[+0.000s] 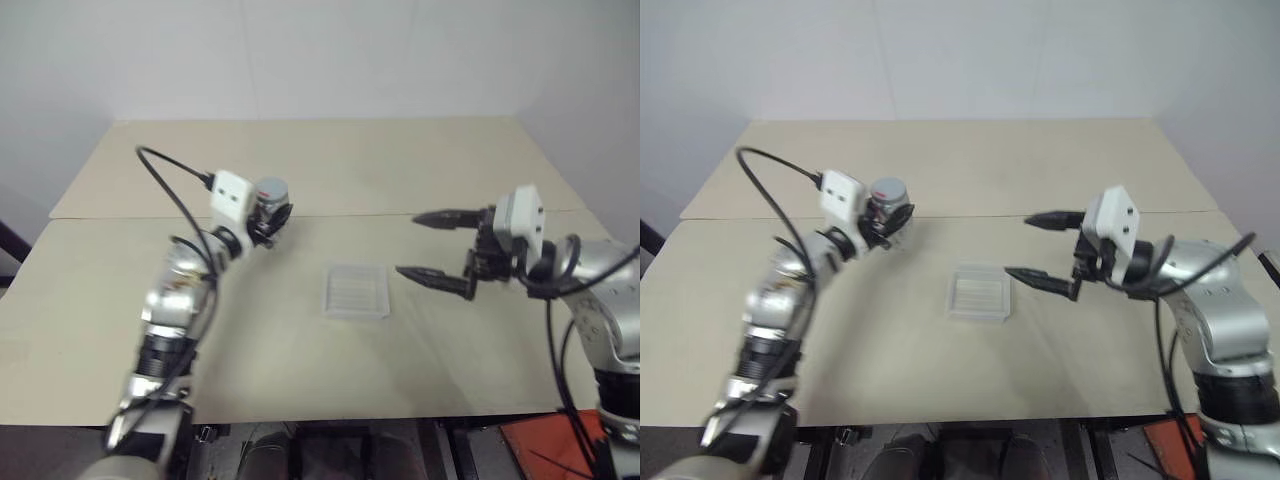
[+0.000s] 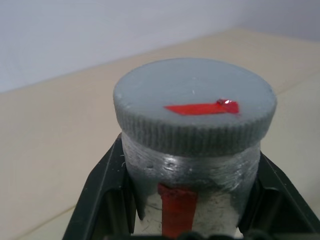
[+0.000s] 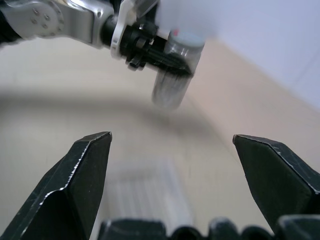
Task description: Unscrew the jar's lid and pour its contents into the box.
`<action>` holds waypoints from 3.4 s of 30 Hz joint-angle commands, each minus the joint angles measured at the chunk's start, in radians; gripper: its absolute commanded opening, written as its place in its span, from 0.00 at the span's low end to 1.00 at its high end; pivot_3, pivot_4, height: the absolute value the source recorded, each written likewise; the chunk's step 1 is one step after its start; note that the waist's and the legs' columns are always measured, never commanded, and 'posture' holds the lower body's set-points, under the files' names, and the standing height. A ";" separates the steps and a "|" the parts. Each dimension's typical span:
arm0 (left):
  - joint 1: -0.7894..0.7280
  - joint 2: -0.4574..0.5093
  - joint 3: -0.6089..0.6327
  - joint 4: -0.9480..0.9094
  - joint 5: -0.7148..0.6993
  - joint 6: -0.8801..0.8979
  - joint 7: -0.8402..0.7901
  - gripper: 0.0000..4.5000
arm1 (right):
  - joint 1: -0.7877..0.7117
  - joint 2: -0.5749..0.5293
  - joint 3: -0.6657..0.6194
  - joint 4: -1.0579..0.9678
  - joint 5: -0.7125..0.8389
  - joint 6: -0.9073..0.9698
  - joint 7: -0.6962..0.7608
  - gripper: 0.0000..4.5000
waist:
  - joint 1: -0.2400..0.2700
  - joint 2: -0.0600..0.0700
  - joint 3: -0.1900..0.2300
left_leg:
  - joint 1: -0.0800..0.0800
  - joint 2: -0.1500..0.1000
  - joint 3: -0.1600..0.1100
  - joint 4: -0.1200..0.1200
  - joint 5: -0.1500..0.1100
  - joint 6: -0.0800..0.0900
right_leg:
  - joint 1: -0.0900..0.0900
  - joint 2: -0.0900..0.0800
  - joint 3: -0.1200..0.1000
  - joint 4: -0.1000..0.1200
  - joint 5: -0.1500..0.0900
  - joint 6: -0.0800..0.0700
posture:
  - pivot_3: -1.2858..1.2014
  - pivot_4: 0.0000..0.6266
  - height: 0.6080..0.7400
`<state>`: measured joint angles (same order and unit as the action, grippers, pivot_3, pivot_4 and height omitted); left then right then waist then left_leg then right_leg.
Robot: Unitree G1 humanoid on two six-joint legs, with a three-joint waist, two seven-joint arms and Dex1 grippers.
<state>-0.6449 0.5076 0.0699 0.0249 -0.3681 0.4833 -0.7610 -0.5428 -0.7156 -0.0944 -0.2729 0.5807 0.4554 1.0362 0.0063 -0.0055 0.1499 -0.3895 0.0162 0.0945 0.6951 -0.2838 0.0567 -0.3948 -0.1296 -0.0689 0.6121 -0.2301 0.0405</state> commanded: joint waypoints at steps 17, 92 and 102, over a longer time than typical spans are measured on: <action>-0.193 -0.071 -0.136 0.253 -0.058 -0.269 -0.524 0.46 | -0.393 0.267 0.229 0.039 -0.007 0.396 -0.300 1.00 | -0.006 0.000 0.000 | -0.009 -0.002 0.001 0.001 0.001 -0.001 | -0.010 0.001 -0.002 0.003 0.000 0.000 | 0.52 0.24 1.00; -0.099 -0.022 -0.075 0.177 -0.124 -0.273 -0.548 0.46 | -0.334 0.361 0.256 0.171 -0.187 0.146 -0.299 0.99 | -0.022 0.001 0.000 | -0.009 -0.001 0.000 0.002 0.002 -0.002 | -0.011 0.002 -0.001 0.006 0.000 0.000 | 0.52 0.24 1.00; -0.054 0.056 -0.050 0.135 -0.151 -0.248 -0.588 0.46 | -0.298 0.269 0.169 0.186 -0.165 0.124 -0.280 0.99 | -0.022 0.001 0.000 | -0.009 -0.001 0.000 0.002 0.002 -0.002 | -0.011 0.002 -0.001 0.005 0.000 0.000 | 0.52 0.24 1.00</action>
<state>-0.7072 0.5408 -0.0094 0.2231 -0.4779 0.2423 -1.2927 -0.8385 -0.4018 0.1984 -0.1159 0.4452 0.5988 0.8037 -0.0161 -0.0046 0.1500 -0.3987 0.0150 0.0948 0.6970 -0.2821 0.0543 -0.4057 -0.1281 -0.0696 0.6176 -0.2302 0.0408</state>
